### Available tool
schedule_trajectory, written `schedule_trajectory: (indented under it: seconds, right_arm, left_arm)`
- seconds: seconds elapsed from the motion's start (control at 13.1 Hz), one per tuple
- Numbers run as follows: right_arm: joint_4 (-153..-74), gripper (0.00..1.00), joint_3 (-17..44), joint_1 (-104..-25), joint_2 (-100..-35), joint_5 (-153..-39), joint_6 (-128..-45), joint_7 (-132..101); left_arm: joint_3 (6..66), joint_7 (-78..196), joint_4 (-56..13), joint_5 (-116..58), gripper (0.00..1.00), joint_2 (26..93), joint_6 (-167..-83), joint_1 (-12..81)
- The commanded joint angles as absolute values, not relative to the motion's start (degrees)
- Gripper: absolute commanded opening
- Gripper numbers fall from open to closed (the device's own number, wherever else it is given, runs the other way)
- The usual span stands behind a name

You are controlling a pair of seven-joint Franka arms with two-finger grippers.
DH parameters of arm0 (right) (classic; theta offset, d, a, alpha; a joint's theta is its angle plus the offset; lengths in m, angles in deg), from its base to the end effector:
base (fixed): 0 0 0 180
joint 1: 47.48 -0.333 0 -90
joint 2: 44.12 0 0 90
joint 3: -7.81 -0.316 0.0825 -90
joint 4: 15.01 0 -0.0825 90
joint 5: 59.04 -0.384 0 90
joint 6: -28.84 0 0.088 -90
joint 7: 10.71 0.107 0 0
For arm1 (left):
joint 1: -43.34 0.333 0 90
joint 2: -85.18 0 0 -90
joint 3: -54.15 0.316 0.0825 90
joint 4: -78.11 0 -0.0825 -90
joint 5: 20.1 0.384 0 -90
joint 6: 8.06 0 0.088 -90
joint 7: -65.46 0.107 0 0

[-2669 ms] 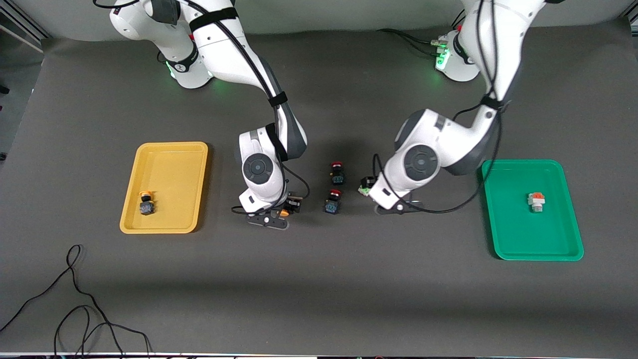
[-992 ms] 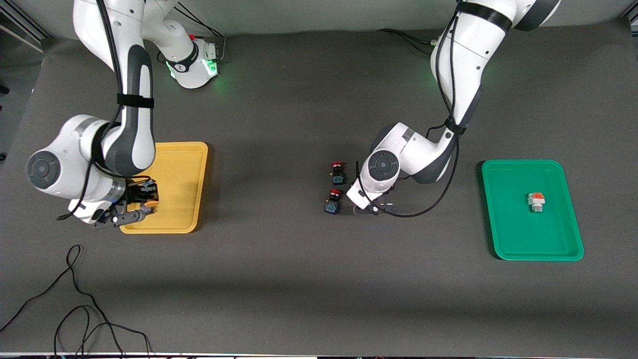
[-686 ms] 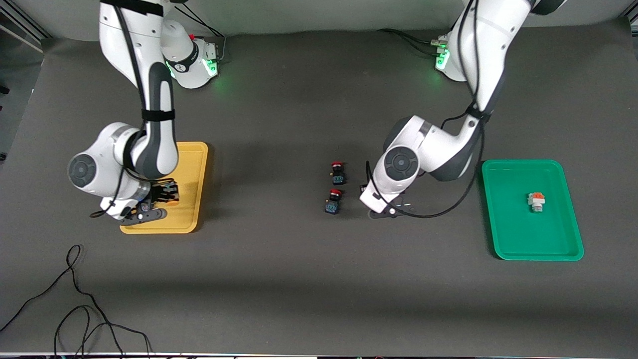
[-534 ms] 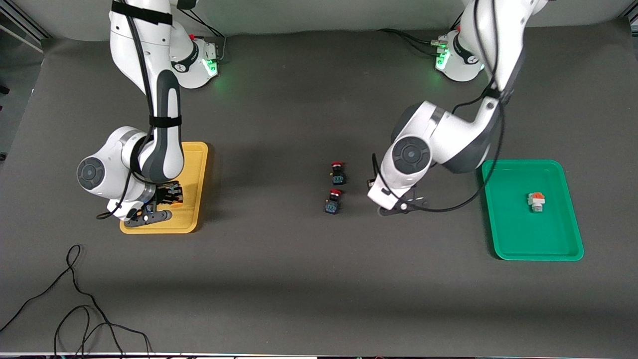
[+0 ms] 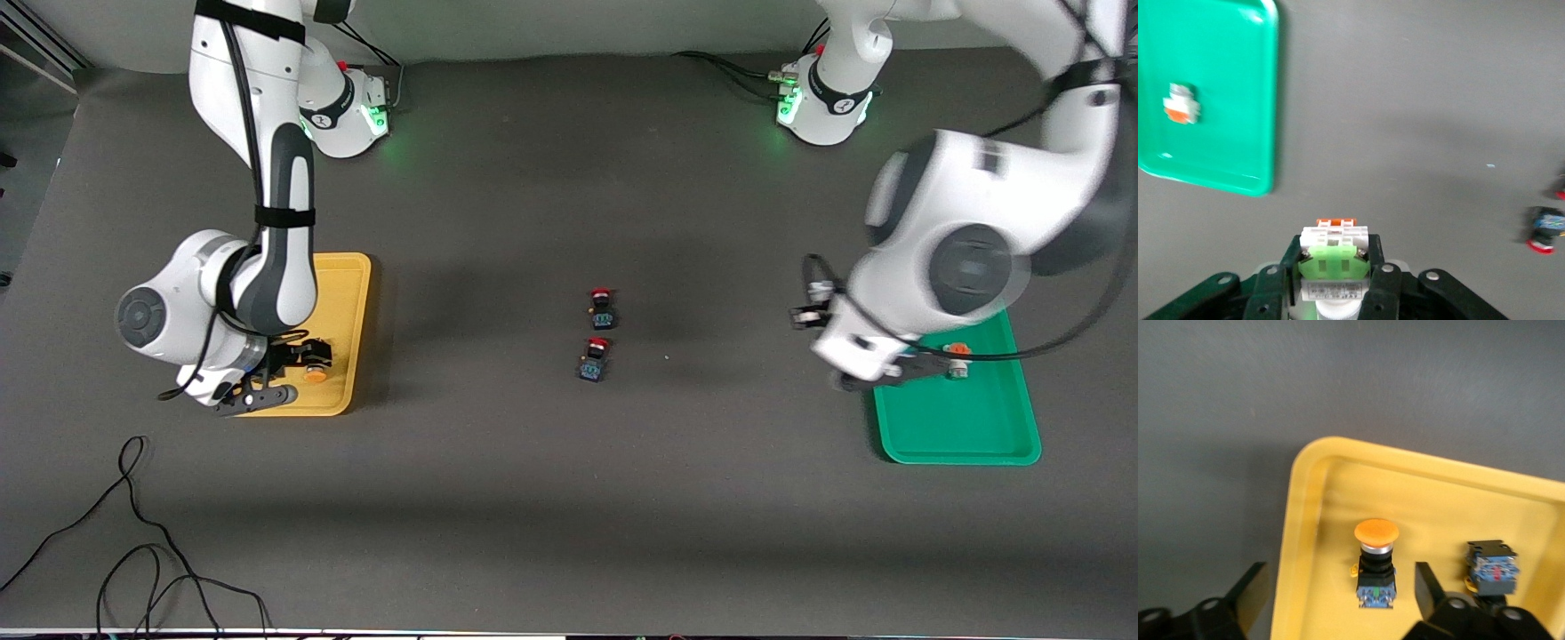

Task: Place green and yellow buttons in trays
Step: 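Carry the orange button to the yellow tray while the left gripper carries green-label, then open the right gripper in the yellow tray and withdraw it to rest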

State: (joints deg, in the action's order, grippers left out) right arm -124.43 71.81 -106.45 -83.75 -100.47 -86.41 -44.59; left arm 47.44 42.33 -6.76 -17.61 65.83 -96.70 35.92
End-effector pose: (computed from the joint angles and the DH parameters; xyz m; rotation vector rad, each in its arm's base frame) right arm 0.6026 0.0318 0.2903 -3.0838 -0.2791 0.1519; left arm 0.6151 -0.1404 0.4639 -3.0184 -0.2322 0.3871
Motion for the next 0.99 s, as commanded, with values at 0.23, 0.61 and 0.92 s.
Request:
schedule_trajectory:
  seconds: [0.23,0.61,0.92]
  right_arm:
    - [-105.1,1.00,78.8,-106.9,-81.0,-92.3,-64.4,-37.2]
    - [-97.0,1.00,81.3,-107.7,-77.3,-86.1,-55.1,-34.7]
    - [-96.9,1.00,78.1,-107.4,-71.3,-79.1,-55.2,-29.2]
  left_arm:
    - [46.9,60.3,-16.2,-14.3,0.00,67.2,-103.9,48.0]
    - [47.0,68.2,-33.3,-14.2,0.00,68.7,-125.6,54.2]
    - [47.1,68.8,-45.1,-13.4,0.00,68.0,-142.9,55.0]
